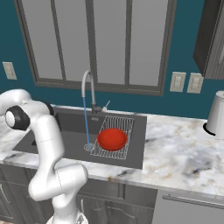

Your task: Rinse each bowl for a few seconds and place them down in the sink or on the counter.

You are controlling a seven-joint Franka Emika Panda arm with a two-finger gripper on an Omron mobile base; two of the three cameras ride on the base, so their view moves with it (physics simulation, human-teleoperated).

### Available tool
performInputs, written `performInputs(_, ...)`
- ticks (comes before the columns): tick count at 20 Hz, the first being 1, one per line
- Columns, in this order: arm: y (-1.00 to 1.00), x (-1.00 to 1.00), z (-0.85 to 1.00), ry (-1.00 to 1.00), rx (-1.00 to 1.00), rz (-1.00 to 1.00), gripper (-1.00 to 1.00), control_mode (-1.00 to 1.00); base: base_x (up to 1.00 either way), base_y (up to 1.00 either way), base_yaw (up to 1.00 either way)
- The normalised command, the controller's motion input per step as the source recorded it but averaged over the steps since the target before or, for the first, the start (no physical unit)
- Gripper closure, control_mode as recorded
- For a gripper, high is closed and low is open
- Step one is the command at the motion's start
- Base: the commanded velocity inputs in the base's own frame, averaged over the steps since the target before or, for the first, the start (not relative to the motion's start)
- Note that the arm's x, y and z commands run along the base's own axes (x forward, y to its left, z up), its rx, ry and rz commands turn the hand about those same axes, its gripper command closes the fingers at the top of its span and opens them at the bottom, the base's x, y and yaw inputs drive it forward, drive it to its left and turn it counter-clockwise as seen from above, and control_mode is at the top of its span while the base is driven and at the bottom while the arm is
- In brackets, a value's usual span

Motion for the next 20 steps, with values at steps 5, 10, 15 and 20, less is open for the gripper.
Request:
performInputs(5, 0.04, 0.05, -0.11, 0.0, 0.0, -0.01, -1.0, -1.0, 0.0, 0.0, 0.0)
performInputs(10, 0.02, 0.0, -0.16, 0.0, 0.0, -0.01, 1.0, -1.0, 0.0, 0.0, 0.0)
performInputs(15, 0.0, 0.0, -0.12, 0.0, 0.0, 0.0, 1.0, -1.0, 0.0, 0.0, 0.0)
performInputs(20, -0.01, -0.08, 0.0, -0.01, 0.0, -0.01, 1.0, -1.0, 0.0, 0.0, 0.0)
